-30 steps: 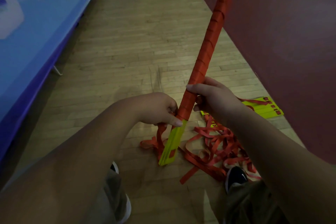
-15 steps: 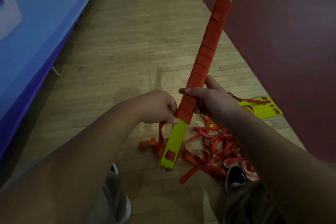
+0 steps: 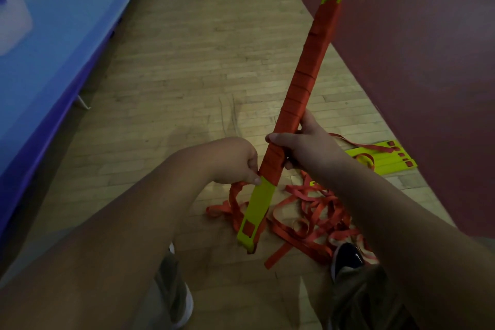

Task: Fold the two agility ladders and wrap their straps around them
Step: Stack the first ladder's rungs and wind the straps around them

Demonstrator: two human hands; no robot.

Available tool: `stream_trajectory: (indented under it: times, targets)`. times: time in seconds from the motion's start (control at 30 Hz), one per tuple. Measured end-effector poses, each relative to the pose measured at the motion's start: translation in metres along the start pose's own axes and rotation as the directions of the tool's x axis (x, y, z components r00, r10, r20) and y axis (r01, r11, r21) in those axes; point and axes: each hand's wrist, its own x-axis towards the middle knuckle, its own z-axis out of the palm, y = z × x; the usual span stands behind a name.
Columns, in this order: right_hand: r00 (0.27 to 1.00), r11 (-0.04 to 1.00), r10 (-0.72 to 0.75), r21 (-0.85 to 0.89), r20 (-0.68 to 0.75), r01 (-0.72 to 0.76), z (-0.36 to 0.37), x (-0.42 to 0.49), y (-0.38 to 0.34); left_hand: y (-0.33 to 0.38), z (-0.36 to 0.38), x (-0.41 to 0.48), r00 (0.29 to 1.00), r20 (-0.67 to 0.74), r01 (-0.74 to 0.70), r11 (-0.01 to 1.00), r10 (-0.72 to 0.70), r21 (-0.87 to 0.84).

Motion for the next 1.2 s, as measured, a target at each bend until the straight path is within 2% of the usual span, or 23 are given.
stream_trajectory:
  times: [0.27, 0.47, 0.77, 1.0, 1.2]
  targets:
    - [0.996, 0.995, 0.043, 0.084, 0.083, -0.05, -0.004, 0.0, -0.003, -0.002, -0.003, -0.007, 0.997, 0.073, -0.024, 0.998, 0.019, 0.065]
    - [0.993, 0.995, 0.047, 0.081, 0.11, -0.056, -0.005, -0.001, -0.003, -0.002, -0.005, -0.009, 0.999, 0.029, -0.015, 0.995, 0.012, 0.097]
    - [0.997, 0.996, 0.046, 0.076, 0.069, -0.051, -0.006, 0.001, -0.002, 0.0, -0.01, -0.013, 1.0, 0.018, -0.015, 1.0, 0.015, -0.019]
    - [0.999, 0.997, 0.041, 0.069, 0.005, -0.041, -0.006, 0.001, -0.001, 0.005, -0.016, -0.02, 0.998, 0.062, 0.014, 0.996, -0.009, -0.084]
    - [0.996, 0.996, -0.007, 0.091, -0.084, 0.015, -0.004, 0.003, 0.0, 0.014, -0.006, -0.015, 1.0, -0.02, -0.005, 1.0, 0.005, 0.003]
